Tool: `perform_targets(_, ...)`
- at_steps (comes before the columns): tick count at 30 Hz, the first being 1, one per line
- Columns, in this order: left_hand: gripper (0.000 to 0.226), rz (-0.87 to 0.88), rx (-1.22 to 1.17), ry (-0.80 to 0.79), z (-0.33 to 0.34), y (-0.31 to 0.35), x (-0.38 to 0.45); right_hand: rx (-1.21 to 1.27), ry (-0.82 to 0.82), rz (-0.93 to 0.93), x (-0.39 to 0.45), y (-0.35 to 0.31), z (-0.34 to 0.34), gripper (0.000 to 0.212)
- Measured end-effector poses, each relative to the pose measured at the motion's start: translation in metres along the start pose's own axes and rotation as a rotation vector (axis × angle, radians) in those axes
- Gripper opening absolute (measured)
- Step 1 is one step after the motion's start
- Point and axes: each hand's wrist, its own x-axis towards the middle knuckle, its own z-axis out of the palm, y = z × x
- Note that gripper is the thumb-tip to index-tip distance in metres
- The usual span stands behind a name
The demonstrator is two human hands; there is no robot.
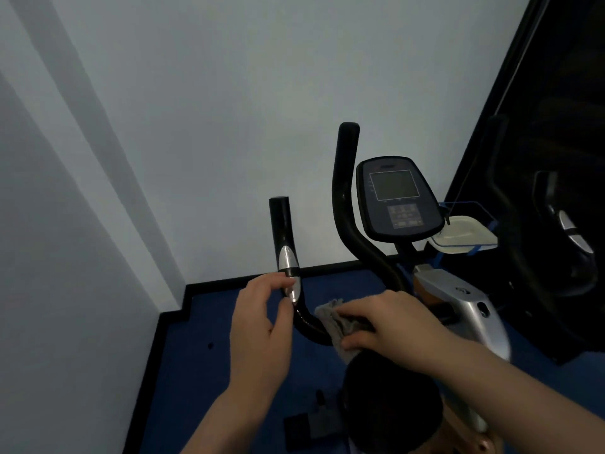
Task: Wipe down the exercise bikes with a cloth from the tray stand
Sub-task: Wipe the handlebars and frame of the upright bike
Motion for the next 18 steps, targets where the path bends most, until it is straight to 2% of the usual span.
perform_targets(4, 0.021, 0.034, -0.033, -0.068, -0.002, -0.007, 0.017, 0.171, 0.086, 0.106, 0.014, -0.038, 0.011, 0.028)
perform_targets(9, 0.024, 0.11, -0.056, -0.178, -0.008, -0.017, 0.044, 0.185, 0.213, 0.318, 0.006, -0.069, 0.025, 0.02)
perform_targets(14, 0.032, 0.128, -0.144, -0.26, -0.021, -0.031, 0.071, 0.185, 0.366, 0.548, 0.037, -0.102, 0.031, 0.024)
perform_targets(18, 0.033, 0.16, -0.186, -0.314, -0.027, -0.04, 0.089, 0.372, 0.462, 0.684, 0.065, -0.109, 0.034, 0.027)
